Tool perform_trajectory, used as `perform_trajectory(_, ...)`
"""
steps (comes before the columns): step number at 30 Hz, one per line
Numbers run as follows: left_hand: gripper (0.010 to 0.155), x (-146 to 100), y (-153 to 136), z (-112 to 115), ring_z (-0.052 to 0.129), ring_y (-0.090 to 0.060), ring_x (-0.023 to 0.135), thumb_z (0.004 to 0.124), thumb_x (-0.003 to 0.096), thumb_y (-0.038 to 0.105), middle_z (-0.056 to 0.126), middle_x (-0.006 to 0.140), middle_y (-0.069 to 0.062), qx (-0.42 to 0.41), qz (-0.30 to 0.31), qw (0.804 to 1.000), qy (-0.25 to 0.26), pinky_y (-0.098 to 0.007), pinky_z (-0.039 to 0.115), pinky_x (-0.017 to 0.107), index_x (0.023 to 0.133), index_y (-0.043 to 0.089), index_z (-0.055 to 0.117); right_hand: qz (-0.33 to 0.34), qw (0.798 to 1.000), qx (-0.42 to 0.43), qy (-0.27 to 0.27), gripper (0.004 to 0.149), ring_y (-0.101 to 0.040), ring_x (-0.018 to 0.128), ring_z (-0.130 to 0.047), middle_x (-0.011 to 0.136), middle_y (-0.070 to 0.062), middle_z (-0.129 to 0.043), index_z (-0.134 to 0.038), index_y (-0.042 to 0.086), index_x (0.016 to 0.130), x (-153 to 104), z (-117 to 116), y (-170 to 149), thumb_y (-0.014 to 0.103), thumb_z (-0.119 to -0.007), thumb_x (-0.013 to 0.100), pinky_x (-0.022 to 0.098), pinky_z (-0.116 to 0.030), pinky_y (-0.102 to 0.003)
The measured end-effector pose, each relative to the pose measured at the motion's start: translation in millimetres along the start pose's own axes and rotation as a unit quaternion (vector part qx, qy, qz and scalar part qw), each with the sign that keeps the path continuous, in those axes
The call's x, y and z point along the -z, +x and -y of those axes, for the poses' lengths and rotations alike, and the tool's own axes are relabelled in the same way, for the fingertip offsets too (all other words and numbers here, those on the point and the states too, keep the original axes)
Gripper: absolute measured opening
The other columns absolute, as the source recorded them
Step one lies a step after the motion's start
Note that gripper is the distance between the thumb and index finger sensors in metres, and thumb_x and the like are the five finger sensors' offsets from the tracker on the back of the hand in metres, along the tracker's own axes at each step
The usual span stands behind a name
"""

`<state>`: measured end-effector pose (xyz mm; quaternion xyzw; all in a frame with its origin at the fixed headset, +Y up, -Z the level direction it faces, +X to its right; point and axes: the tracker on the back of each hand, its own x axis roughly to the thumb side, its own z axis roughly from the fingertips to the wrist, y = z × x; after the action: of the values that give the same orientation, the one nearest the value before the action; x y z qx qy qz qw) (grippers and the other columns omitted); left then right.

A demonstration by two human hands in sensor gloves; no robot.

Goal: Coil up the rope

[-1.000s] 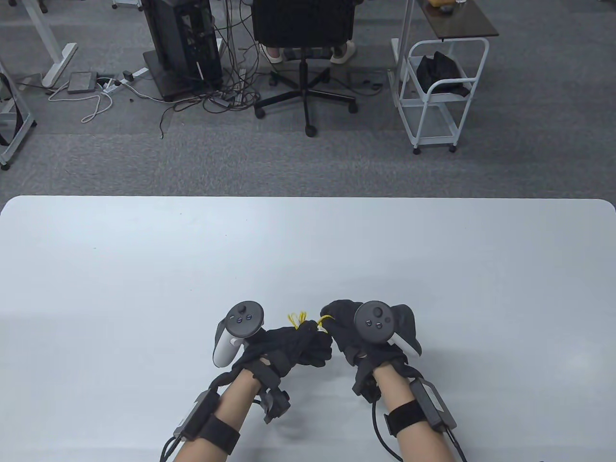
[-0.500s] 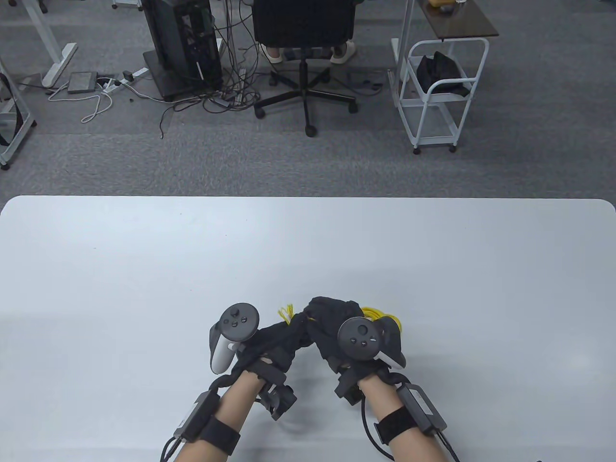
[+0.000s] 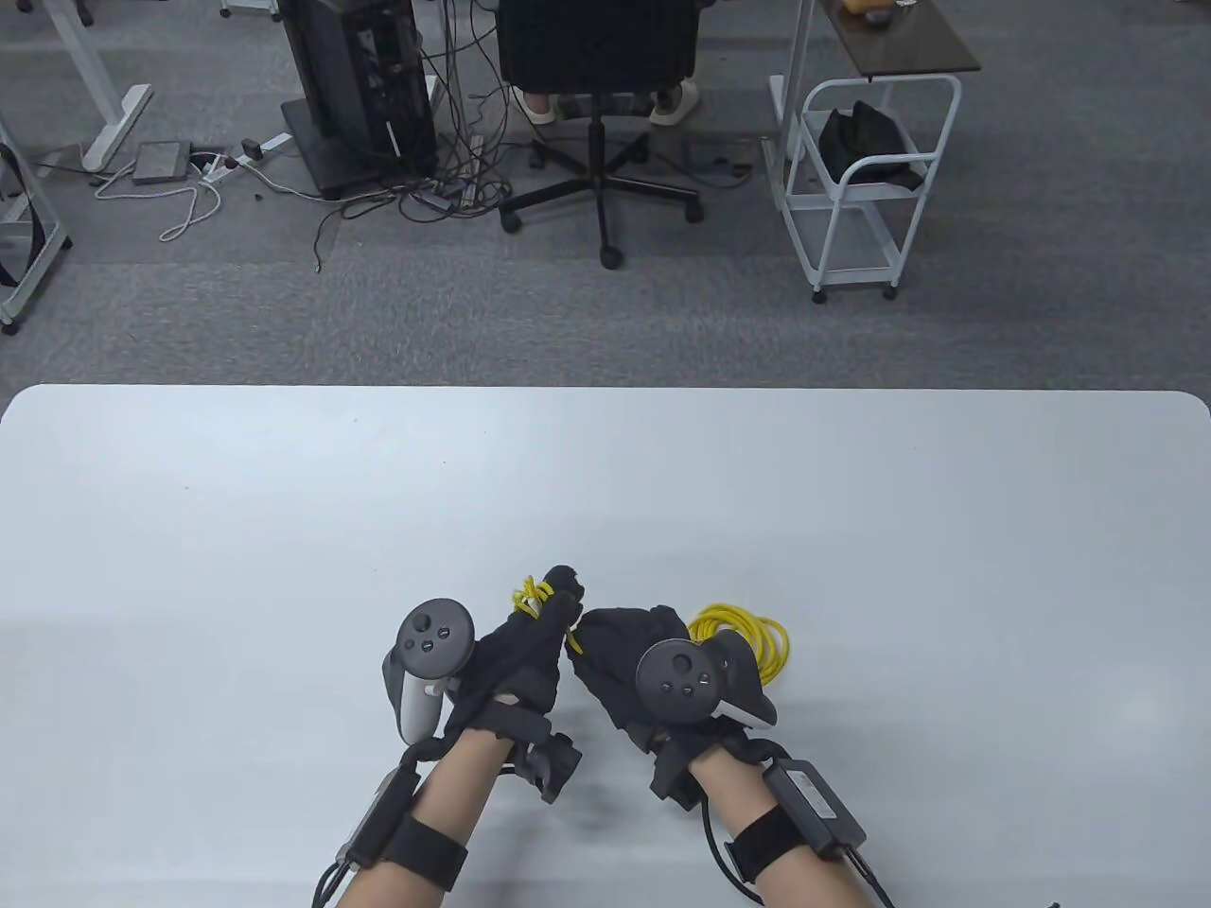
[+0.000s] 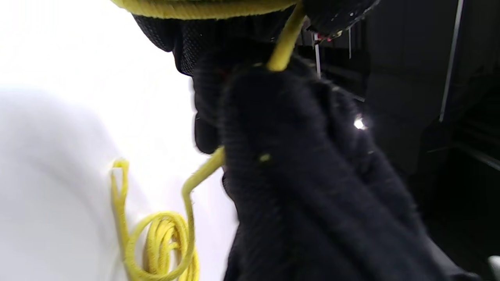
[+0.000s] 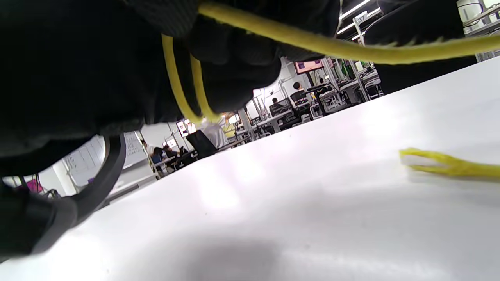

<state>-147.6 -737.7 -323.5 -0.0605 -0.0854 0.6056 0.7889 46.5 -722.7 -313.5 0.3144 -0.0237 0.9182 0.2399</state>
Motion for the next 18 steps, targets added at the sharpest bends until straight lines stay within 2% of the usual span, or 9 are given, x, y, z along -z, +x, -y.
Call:
perform_trajectory(4,0.055,-0.6,1.5,-1.8,0.076,-0.031,0.103,0.052,0.0628,0.048,0.065,0.118,-0.010,-0.039,0.028,0.999,0.001,-0.039,0.062,0.077,0.112,0.024,0.057,-0.005,1.000,-0.003,0.015,0.041,-0.048,0.090,-0.072,0.103,-0.016,-0.070,-0.070,0.017,0.095,0.5,-3.0,-1.8,0.037,-0.067,0.060,0.065,-0.045,-0.077)
perform_trajectory(9,0.058,2.3,-1.7,-0.6,0.083,-0.027,0.100,0.049,0.0615,0.052,0.071,0.116,-0.008,-0.157,0.061,0.984,-0.061,-0.035,0.068,0.076,0.112,0.026,0.060,-0.016,0.999,-0.012,0.026,0.040,-0.048,0.090,-0.072,0.102,-0.016,-0.072,-0.070,0.017,0.095,0.4,-5.0,-5.7,0.037,-0.066,0.060,0.065,-0.045,-0.077)
perform_trajectory(18,0.060,3.0,-0.3,0.5,0.098,-0.026,0.085,0.046,0.0596,0.056,0.092,0.100,-0.008,-0.201,0.074,0.973,-0.087,-0.035,0.076,0.068,0.101,0.027,0.079,-0.021,0.998,-0.024,0.048,0.041,-0.048,0.090,-0.072,0.102,-0.016,-0.071,-0.070,0.018,0.095,0.3,-7.0,-7.7,0.038,-0.066,0.060,0.065,-0.044,-0.078)
